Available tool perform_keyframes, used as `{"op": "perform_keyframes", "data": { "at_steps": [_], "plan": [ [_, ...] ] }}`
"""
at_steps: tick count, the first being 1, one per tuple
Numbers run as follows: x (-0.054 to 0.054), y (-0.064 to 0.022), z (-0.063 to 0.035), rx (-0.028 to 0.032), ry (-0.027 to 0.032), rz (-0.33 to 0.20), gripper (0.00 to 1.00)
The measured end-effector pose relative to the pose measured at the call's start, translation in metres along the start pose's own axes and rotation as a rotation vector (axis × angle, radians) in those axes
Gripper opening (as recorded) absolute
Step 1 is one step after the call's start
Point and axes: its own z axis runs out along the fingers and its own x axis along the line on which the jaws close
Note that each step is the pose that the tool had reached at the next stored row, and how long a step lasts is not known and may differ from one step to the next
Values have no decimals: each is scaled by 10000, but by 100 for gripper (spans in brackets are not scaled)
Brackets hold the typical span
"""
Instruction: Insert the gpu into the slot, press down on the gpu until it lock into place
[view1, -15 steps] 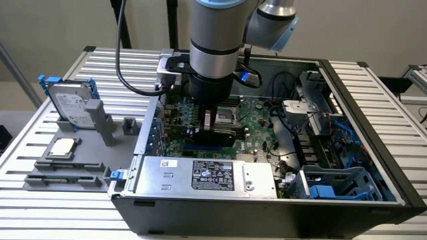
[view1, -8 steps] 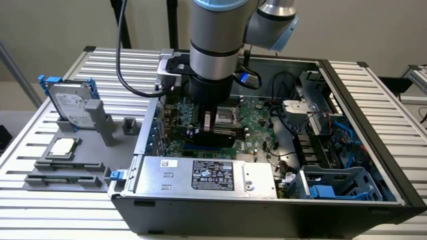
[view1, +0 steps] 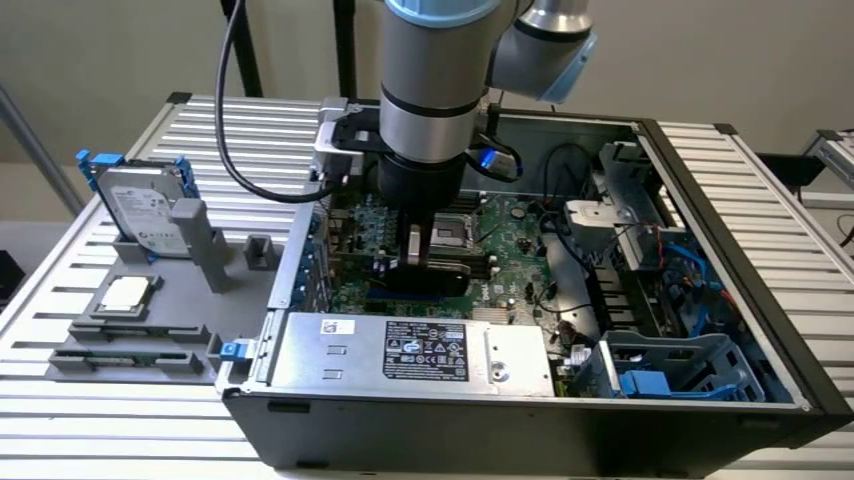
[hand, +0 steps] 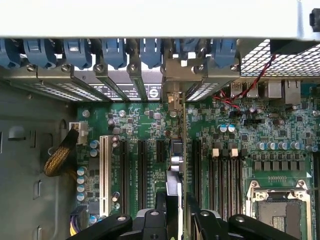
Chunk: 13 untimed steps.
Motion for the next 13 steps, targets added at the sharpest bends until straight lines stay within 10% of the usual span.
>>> {"op": "perform_keyframes", "data": {
  "at_steps": [13],
  "plan": [
    [-19,3,26,-13,5,-39,26]
  ]
}}
